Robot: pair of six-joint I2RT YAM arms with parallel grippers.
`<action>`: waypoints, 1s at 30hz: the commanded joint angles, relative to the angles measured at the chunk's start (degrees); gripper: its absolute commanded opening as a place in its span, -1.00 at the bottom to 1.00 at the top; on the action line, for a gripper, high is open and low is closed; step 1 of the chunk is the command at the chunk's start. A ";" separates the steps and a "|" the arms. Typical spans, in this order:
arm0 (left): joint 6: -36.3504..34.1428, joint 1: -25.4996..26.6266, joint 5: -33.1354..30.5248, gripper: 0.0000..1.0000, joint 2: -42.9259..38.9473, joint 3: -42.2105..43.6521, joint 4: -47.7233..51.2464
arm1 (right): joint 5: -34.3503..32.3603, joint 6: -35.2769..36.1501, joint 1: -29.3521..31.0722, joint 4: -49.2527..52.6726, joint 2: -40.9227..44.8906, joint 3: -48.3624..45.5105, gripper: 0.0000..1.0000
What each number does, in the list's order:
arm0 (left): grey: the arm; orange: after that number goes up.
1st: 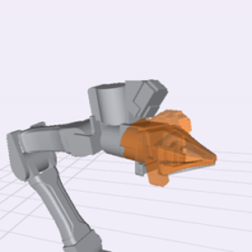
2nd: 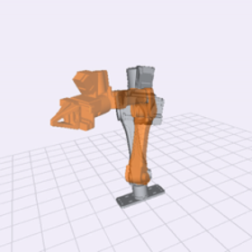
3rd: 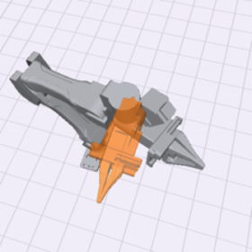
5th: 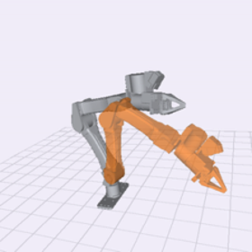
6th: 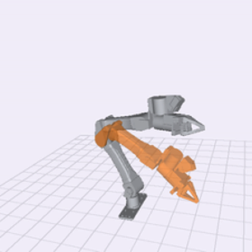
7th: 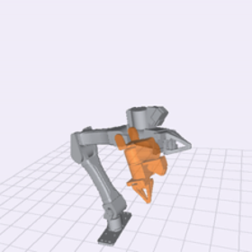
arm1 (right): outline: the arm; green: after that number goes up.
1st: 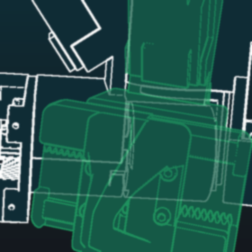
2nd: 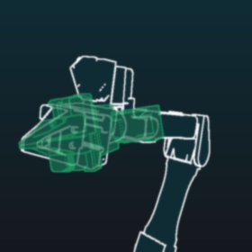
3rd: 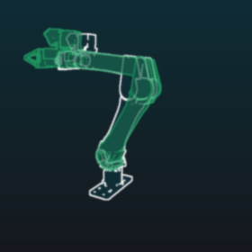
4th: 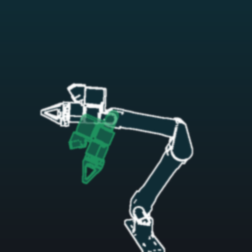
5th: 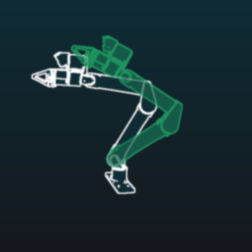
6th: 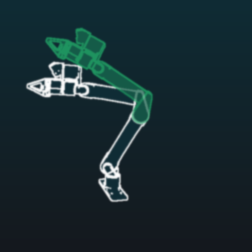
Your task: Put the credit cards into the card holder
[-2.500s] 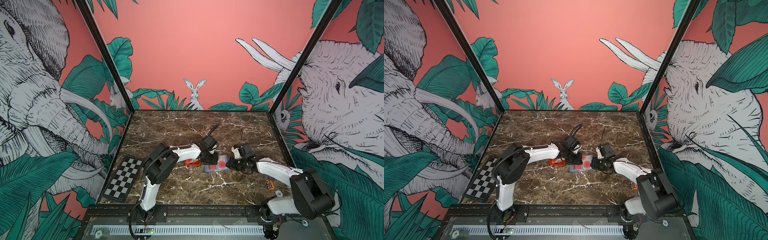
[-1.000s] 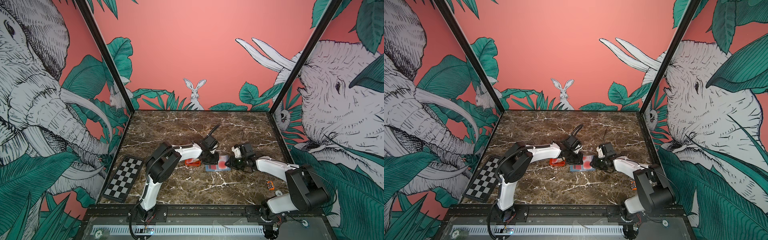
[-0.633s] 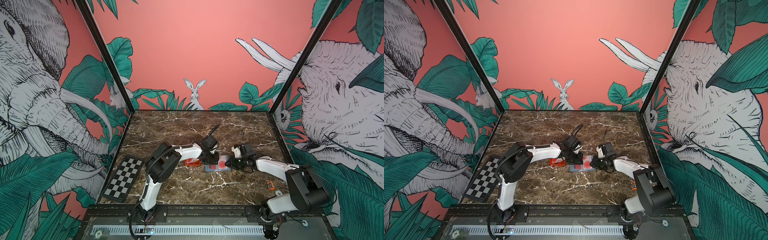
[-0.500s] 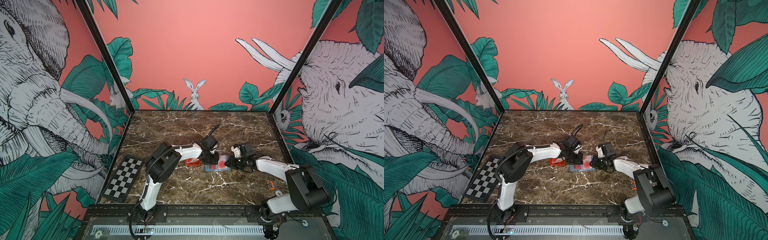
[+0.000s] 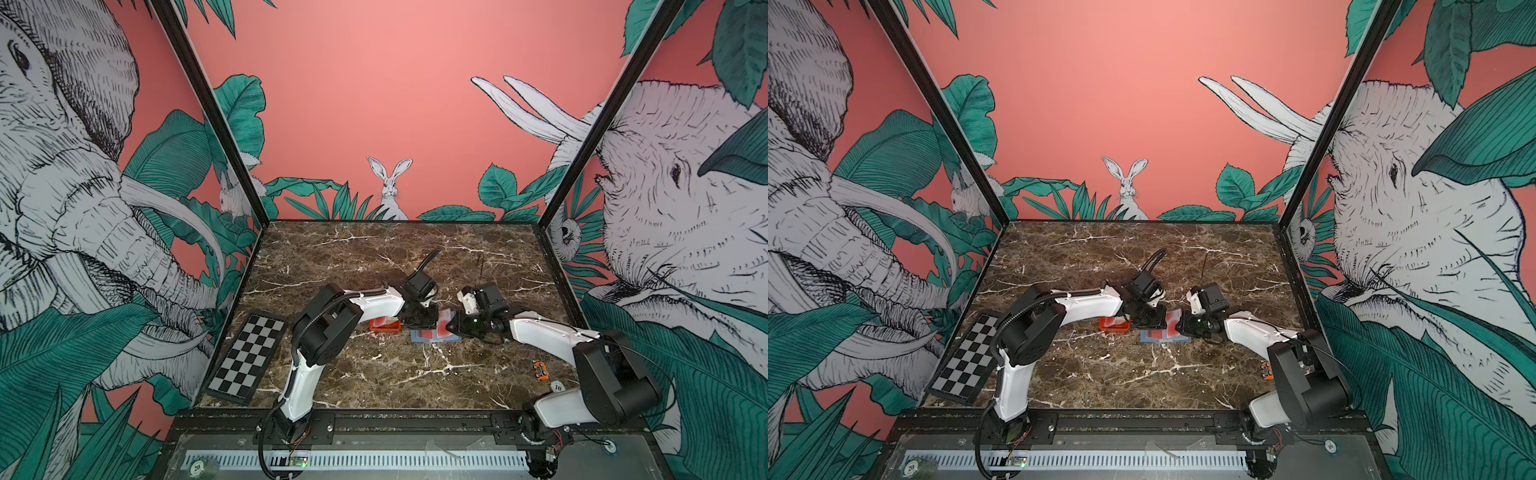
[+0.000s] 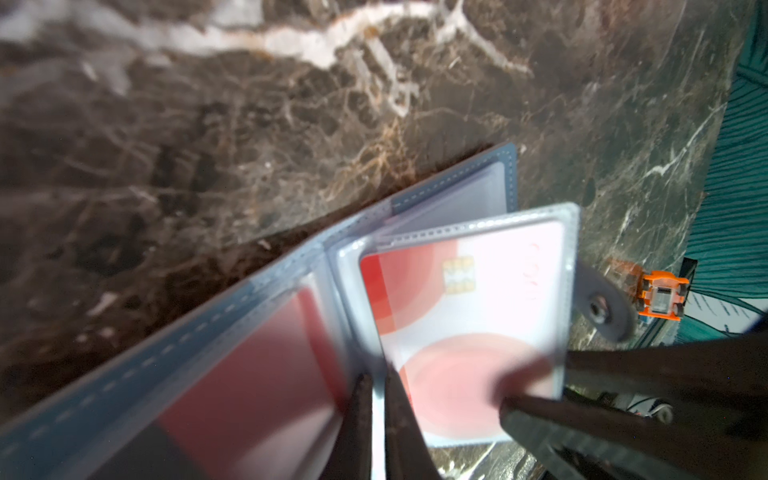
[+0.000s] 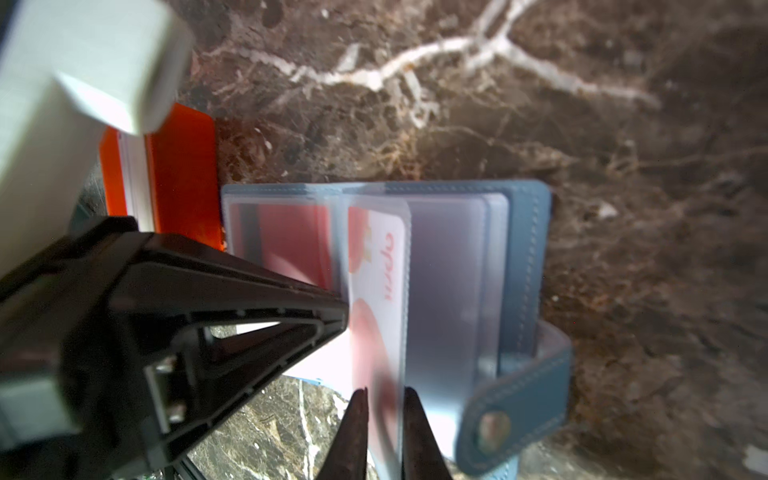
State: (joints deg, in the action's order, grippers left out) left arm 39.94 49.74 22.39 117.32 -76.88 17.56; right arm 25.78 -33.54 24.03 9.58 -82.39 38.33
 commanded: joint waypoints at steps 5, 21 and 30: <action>0.32 0.19 -0.04 -0.79 -1.64 1.51 0.03 | -4.23 1.99 2.46 3.60 1.09 3.83 -0.66; -0.48 -7.03 -0.92 -0.72 -22.09 16.63 -8.52 | -7.29 -0.67 9.37 4.59 -3.31 10.32 -0.57; -4.32 -9.22 -3.74 -0.64 -34.63 24.70 -12.81 | -9.76 -1.65 13.99 6.19 -7.01 16.16 -0.56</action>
State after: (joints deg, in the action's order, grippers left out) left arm 37.78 40.66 20.03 86.15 -53.84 7.07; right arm 17.85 -34.54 36.97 15.18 -88.79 52.12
